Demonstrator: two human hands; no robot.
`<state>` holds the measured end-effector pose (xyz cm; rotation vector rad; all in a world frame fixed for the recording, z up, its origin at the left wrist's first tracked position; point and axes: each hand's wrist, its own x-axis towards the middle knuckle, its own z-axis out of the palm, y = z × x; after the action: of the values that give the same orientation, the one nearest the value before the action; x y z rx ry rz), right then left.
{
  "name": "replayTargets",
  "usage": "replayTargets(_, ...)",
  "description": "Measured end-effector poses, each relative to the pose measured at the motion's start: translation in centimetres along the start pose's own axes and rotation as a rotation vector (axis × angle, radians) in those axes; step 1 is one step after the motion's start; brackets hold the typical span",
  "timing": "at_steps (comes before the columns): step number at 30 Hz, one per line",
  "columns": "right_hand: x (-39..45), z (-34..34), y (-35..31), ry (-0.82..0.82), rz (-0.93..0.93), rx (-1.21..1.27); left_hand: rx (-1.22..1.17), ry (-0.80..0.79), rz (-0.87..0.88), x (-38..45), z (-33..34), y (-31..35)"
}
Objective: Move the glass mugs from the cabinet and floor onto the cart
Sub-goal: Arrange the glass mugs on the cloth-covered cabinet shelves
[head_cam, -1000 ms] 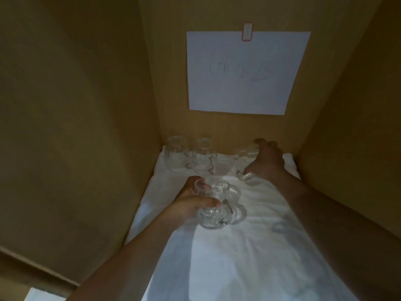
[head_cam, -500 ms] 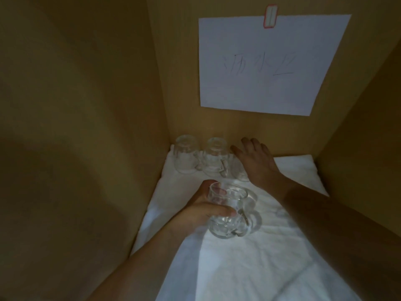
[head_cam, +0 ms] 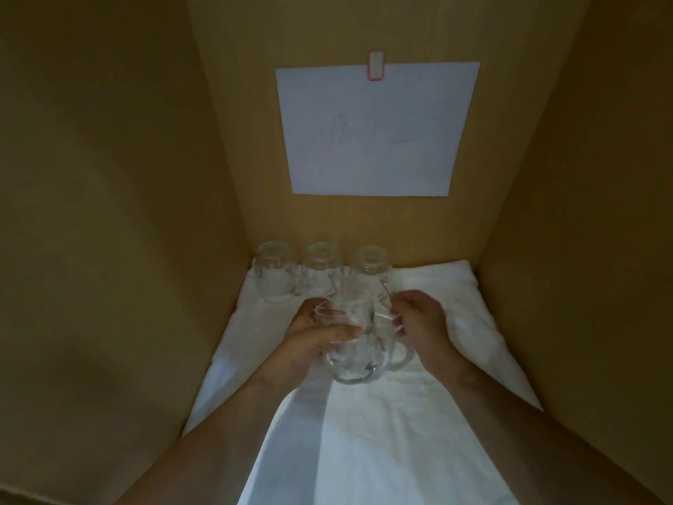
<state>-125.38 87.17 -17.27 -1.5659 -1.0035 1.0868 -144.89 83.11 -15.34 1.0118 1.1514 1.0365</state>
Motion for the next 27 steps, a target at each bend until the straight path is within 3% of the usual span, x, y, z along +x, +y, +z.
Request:
replayTargets(2,-1.6,-0.8,0.1,-0.256,0.213,0.179,-0.049,0.034,0.027,0.2,1.8,1.2)
replayTargets(7,-3.4,-3.5,0.5,-0.657,0.385,0.652,-0.029,-0.058,0.185,0.7,5.9,4.3)
replayTargets(9,-3.4,-4.5,0.0,-0.694,0.396,0.849,0.046,-0.099,0.226,0.8,7.2,4.8)
replayTargets(14,-1.8,-7.1,-1.8,-0.478,0.207,1.018,0.458,-0.003,0.346,2.8,7.9,5.2)
replayTargets(19,0.7,-7.2,-3.9,-0.029,0.126,0.783,0.930,0.101,0.417,5.7,5.8,5.2)
replayTargets(23,3.5,-6.6,-4.7,0.374,-0.009,0.209,1.261,0.091,0.552,8.2,4.7,4.5)
replayTargets(25,4.8,-6.5,-4.5,0.380,-0.166,-0.145,1.446,0.066,0.538,9.4,4.6,4.2)
replayTargets(27,5.8,-6.3,-4.0,0.284,-0.262,-0.404,1.574,0.029,0.490,10.1,4.7,3.8)
